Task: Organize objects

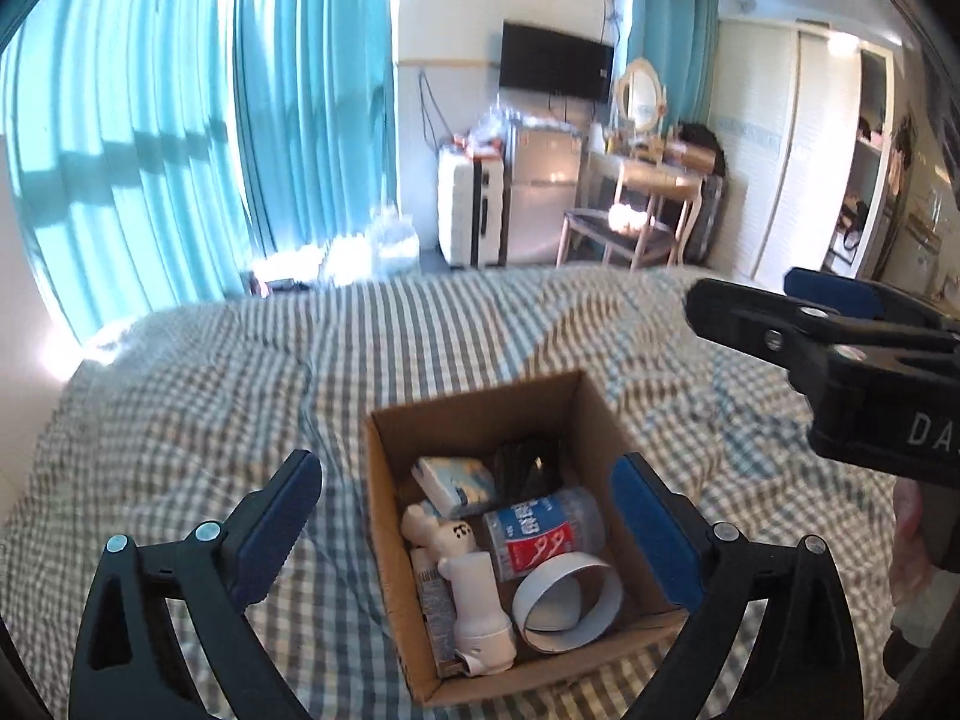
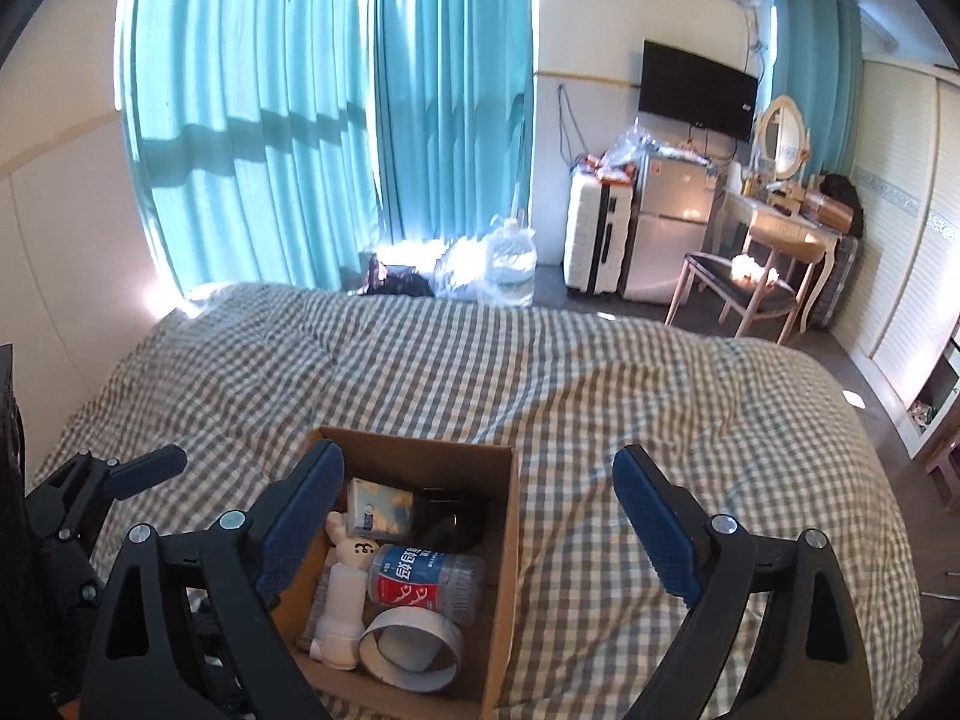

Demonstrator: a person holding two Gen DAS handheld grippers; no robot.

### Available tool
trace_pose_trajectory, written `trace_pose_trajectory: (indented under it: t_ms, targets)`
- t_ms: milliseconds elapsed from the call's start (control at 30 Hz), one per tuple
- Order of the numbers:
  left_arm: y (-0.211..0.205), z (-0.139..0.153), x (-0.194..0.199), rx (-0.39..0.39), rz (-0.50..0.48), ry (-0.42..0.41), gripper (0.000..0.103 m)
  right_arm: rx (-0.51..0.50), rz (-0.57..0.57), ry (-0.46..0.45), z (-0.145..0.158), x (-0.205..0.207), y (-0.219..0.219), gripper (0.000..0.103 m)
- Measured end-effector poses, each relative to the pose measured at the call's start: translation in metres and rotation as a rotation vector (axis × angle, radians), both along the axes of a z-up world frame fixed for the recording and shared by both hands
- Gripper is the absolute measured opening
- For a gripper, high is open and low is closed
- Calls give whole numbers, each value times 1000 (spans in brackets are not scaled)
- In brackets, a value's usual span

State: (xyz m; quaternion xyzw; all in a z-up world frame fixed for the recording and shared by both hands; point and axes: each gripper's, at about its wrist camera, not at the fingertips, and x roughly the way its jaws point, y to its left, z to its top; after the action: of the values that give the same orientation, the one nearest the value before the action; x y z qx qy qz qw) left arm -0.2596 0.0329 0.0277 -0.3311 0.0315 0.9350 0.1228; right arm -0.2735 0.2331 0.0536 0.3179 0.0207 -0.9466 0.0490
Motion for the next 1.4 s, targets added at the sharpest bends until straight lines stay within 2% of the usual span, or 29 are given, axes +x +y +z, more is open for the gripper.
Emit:
trace_pose_trajectory:
  t_ms: [333,500,667,900,1167,1300,1400]
  targets:
    - [-1,78,63,9,25,153,102,2,-54,144,73,89,16,97]
    - [-6,99,92,15,39,193,102,-5,-74,190,89,129,28,100]
    - [-12,109,126,10,53,254,103,-4,-73,215,87,162,31,101]
    - [-20,91,149,39,78,235,103,-40,-49,232,68,191,25,101]
    - [-34,46,153,61,125,225,103,-24,-32,189,16,199,19,101]
    - [-39,21,157,52,177,266,103,-2,-45,254,-6,204,16,101]
    - [-38,5,159,29,178,291,103,24,-53,282,-24,208,12,101]
